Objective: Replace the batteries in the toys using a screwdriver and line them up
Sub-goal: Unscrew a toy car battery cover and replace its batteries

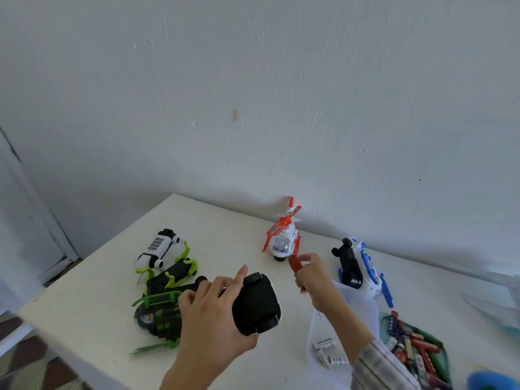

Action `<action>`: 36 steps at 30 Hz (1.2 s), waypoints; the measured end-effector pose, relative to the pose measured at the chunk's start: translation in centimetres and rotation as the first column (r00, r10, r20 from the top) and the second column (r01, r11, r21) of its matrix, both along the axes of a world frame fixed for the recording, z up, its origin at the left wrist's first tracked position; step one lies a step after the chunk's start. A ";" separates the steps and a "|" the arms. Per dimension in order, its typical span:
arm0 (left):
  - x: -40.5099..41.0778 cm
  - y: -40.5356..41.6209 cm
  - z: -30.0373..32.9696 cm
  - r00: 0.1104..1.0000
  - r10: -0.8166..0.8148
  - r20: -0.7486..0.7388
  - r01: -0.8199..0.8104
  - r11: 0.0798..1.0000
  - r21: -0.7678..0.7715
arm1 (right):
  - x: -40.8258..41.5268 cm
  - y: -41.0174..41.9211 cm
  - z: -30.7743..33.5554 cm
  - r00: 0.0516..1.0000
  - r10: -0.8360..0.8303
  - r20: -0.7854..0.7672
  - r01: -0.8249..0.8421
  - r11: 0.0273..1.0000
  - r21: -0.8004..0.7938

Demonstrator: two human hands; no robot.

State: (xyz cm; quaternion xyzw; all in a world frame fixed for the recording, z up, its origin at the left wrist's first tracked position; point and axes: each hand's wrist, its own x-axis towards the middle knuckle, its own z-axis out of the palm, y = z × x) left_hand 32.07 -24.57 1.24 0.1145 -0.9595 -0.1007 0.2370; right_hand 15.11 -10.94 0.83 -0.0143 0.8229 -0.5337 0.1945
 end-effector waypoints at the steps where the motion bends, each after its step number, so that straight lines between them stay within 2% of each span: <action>1: -0.1 0.2 -0.1 1.000 -0.009 0.014 0.009 1.000 -0.008 | 0.9 0.4 1.0 1.000 0.024 0.011 -0.022 0.995 -0.100; 4: -0.2 0.8 -0.3 0.999 -0.027 0.046 0.027 1.000 0.006 | 4.2 1.7 3.8 0.978 0.199 0.061 -0.170 0.935 -0.312; 8: -0.5 1.9 0.1 0.997 -0.054 0.058 0.051 0.998 0.041 | 6.7 2.6 4.7 0.920 0.386 0.067 -0.358 0.899 -0.252; 12: -0.8 2.2 0.6 0.994 -0.098 0.040 0.091 0.986 0.140 | 7.2 3.2 3.8 0.946 0.304 0.111 -0.265 0.924 -0.275; 15: -0.8 2.4 0.8 0.998 -0.020 -0.066 0.046 0.907 0.420 | 7.1 3.2 2.4 0.977 0.147 0.153 -0.075 0.913 -0.401; 17: -0.5 2.7 1.0 0.993 0.047 -0.108 0.037 0.743 0.668 | 7.4 3.1 1.7 0.983 0.054 0.174 0.039 0.869 -0.492; 18: -0.5 2.8 0.9 0.992 0.065 -0.105 0.044 0.609 0.792 | 7.6 3.1 1.4 0.985 0.018 0.173 0.076 0.849 -0.522; 20: -0.5 3.4 0.9 0.993 0.071 -0.092 0.073 0.235 0.969 | 8.1 3.0 0.8 0.985 -0.029 0.170 0.121 0.821 -0.559; 21: -0.5 3.9 0.9 0.992 0.071 -0.104 0.097 0.092 0.991 | 8.4 3.0 0.5 0.985 -0.032 0.170 0.125 0.812 -0.571; 23: -0.8 4.9 1.0 0.987 0.127 -0.095 0.097 -0.003 0.995 | 9.2 3.2 0.0 0.987 0.003 0.163 0.094 0.807 -0.582; 26: -1.3 5.2 0.5 0.971 0.220 -0.087 0.094 -0.019 0.995 | 10.1 3.7 -0.4 0.985 0.092 0.145 0.002 0.837 -0.547; 29: -1.3 4.5 -0.8 0.967 0.251 -0.040 0.018 0.091 0.996 | 10.4 4.3 -0.2 0.976 0.190 0.108 -0.132 0.906 -0.402; 33: -1.0 3.2 -1.1 0.992 0.127 0.024 -0.038 0.114 0.993 | 9.7 4.9 0.3 0.976 0.217 0.008 -0.213 0.963 -0.167; 36: -1.0 1.9 -1.8 0.982 -0.057 0.183 -0.154 0.331 0.931 | 9.0 4.8 0.6 0.985 0.157 -0.071 -0.167 0.970 -0.175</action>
